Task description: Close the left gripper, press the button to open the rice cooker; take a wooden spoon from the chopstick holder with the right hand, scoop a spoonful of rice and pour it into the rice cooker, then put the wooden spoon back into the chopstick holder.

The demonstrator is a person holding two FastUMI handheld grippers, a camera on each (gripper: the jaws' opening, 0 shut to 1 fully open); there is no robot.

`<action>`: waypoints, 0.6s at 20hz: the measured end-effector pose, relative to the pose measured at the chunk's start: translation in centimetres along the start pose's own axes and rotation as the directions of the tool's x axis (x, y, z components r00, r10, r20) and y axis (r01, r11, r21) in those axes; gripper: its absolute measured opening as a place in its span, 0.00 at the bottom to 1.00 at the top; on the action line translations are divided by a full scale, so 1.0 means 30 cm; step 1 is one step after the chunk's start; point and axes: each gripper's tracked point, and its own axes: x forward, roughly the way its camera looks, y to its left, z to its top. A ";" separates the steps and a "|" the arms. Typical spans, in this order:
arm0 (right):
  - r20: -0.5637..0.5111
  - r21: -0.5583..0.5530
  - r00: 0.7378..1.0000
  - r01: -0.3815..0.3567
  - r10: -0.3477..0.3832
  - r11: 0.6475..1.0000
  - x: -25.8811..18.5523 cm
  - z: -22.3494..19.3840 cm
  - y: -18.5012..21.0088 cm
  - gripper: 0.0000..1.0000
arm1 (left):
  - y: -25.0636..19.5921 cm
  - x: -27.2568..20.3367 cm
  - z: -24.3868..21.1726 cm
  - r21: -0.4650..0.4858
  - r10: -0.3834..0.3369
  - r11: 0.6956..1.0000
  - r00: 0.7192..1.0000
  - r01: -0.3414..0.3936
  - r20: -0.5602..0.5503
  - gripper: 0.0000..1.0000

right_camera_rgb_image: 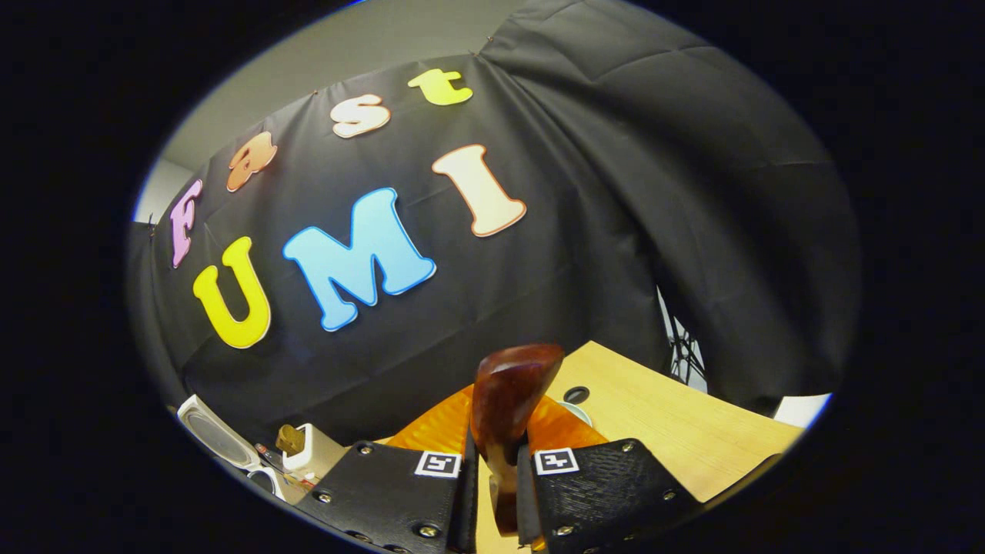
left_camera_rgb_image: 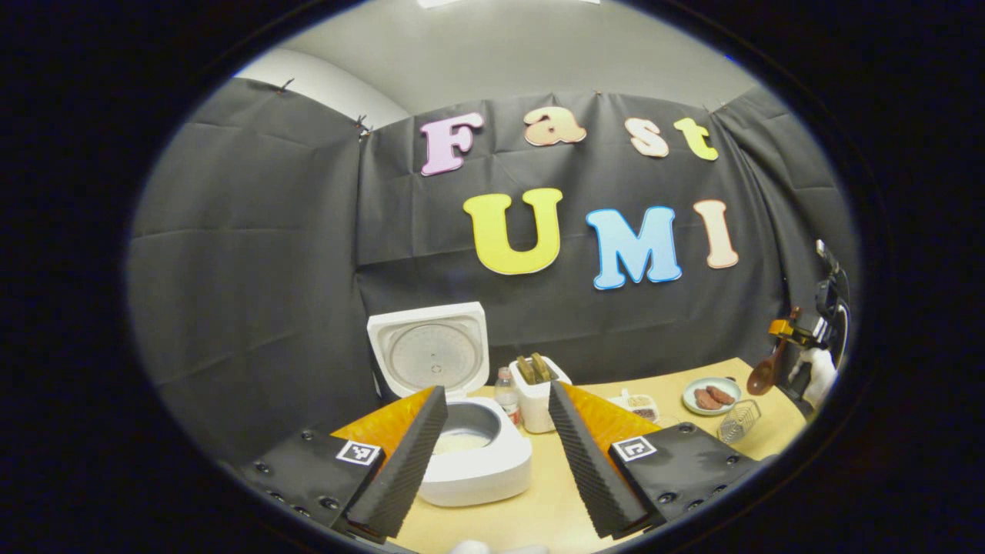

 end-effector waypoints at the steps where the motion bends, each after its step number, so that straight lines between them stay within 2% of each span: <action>1: -0.008 0.007 1.000 -0.006 0.006 1.000 0.010 -0.018 -0.007 0.20 | -0.011 0.001 0.008 0.010 0.004 1.000 1.000 -0.004 0.001 0.91; 2: -0.021 0.008 1.000 -0.010 0.010 1.000 0.021 -0.047 -0.017 0.21 | -0.021 0.000 0.010 0.012 0.005 1.000 1.000 -0.005 0.000 0.91; 3: -0.028 -0.003 1.000 -0.004 0.004 1.000 0.031 -0.072 -0.034 0.21 | -0.030 0.001 0.015 0.015 0.009 1.000 1.000 -0.009 0.000 0.97; 4: -0.034 -0.015 0.999 0.001 -0.001 1.000 0.041 -0.096 -0.051 0.21 | -0.039 -0.005 0.016 0.018 0.011 1.000 1.000 -0.011 -0.001 0.94; 6: -0.049 0.001 0.999 -0.002 0.002 1.000 0.060 -0.134 -0.063 0.21 | -0.059 -0.008 0.033 0.022 0.012 1.000 1.000 -0.012 -0.001 0.97; 8: -0.068 0.003 0.998 0.014 -0.014 1.000 0.085 -0.186 -0.100 0.21 | -0.075 -0.006 0.044 0.028 0.015 0.999 1.000 -0.015 0.004 0.93; 9: -0.075 -0.003 0.997 0.025 -0.026 1.000 0.100 -0.207 -0.118 0.21 | -0.081 -0.007 0.045 0.032 0.016 0.999 1.000 -0.016 0.001 0.97; 12: -0.102 0.005 0.994 0.041 -0.041 0.999 0.120 -0.270 -0.152 0.21 | -0.097 -0.001 0.034 0.051 0.018 0.999 1.000 -0.017 -0.008 0.97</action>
